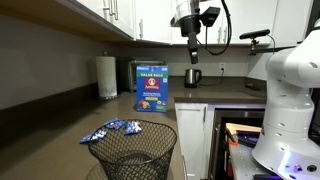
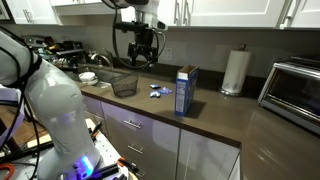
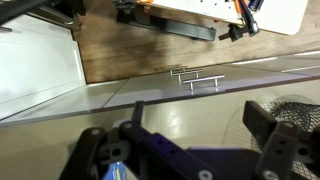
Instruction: Put a blue packet in the box
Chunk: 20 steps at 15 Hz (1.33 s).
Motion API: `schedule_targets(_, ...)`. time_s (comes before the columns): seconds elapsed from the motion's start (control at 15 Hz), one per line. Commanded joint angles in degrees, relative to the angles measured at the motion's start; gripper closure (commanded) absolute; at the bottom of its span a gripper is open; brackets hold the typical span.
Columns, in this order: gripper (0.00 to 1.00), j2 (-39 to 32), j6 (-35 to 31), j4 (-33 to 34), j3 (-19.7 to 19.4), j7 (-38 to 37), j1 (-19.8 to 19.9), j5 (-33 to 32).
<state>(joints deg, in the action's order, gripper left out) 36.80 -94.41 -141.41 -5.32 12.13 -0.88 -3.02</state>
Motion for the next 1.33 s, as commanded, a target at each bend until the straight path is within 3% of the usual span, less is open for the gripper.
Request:
schedule_targets(0.0,0.00,-2.33,-3.38,-0.24,0.39,-0.45,0.24,-0.15)
schedule_targets(0.4,0.00,-9.08,-14.41,-0.10,0.91,1.06,-1.00,0.69)
schedule_targets(0.73,0.00,-18.44,-27.88,0.66,2.18,3.86,-4.45,2.31)
schedule_targets(1.0,0.00,-27.53,-38.78,3.53,3.70,4.71,-5.58,1.88)
schedule_targets(1.27,0.00,-35.72,-43.27,9.08,5.01,6.45,-5.56,3.48)
